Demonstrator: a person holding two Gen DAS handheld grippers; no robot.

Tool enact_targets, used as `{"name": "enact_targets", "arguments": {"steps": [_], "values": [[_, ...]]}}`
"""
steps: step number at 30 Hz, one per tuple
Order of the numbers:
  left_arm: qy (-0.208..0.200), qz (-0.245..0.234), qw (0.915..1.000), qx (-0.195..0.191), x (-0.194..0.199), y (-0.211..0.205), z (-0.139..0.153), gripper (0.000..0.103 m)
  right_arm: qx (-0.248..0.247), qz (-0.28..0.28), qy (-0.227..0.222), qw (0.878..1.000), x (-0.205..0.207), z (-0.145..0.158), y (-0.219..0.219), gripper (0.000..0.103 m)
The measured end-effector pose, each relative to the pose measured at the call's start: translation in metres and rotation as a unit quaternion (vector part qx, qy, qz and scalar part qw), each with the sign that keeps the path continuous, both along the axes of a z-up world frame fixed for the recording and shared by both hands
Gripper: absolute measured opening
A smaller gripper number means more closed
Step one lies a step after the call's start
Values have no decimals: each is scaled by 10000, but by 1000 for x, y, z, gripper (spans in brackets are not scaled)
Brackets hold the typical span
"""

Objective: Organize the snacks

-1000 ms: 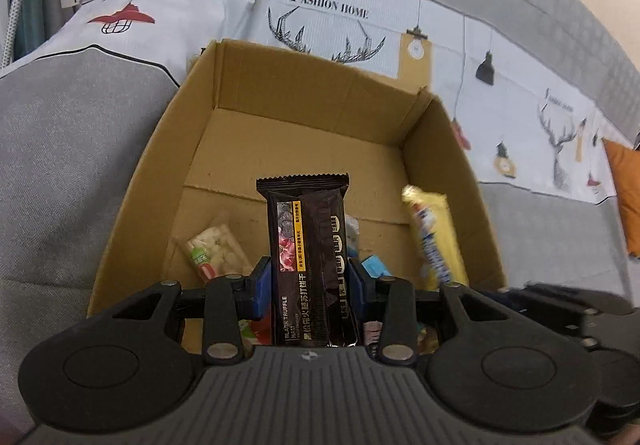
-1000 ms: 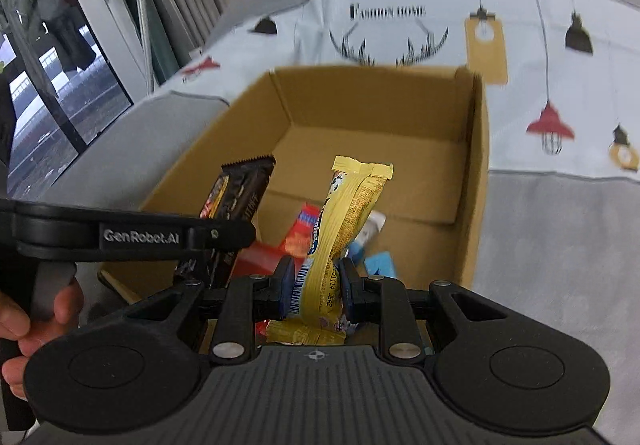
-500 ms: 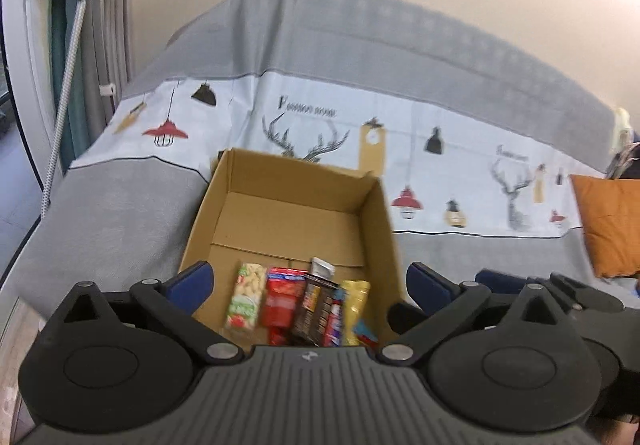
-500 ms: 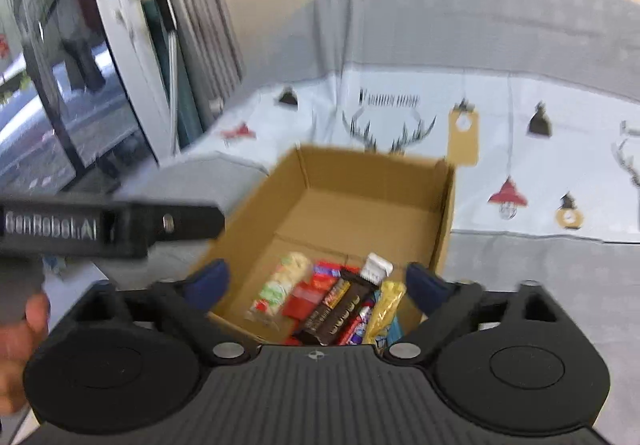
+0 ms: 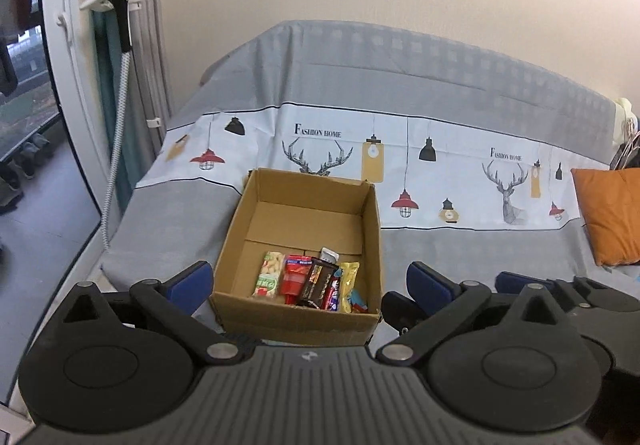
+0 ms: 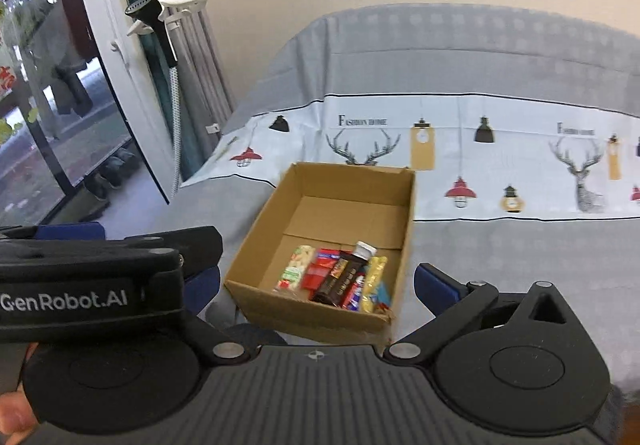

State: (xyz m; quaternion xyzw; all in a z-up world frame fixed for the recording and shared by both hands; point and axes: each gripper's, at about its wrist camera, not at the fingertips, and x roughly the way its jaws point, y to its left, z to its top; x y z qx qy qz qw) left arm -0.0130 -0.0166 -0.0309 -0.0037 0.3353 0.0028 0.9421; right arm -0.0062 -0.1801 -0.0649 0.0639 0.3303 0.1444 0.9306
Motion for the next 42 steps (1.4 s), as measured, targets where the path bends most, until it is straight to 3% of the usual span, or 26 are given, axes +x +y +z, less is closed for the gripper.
{"name": "enact_targets", "arguments": {"steps": [10, 16, 42], "values": [[-16, 144, 9989, 453, -24, -6, 20, 103, 162, -275, 24, 9995, -30, 13, -2, 102], [84, 254, 9991, 329, -34, 1, 23, 103, -77, -240, 83, 9996, -38, 19, 4, 102], [-102, 303, 9977, 598, -62, -15, 44, 103, 122, -146, -31, 9998, -63, 37, -11, 102]]}}
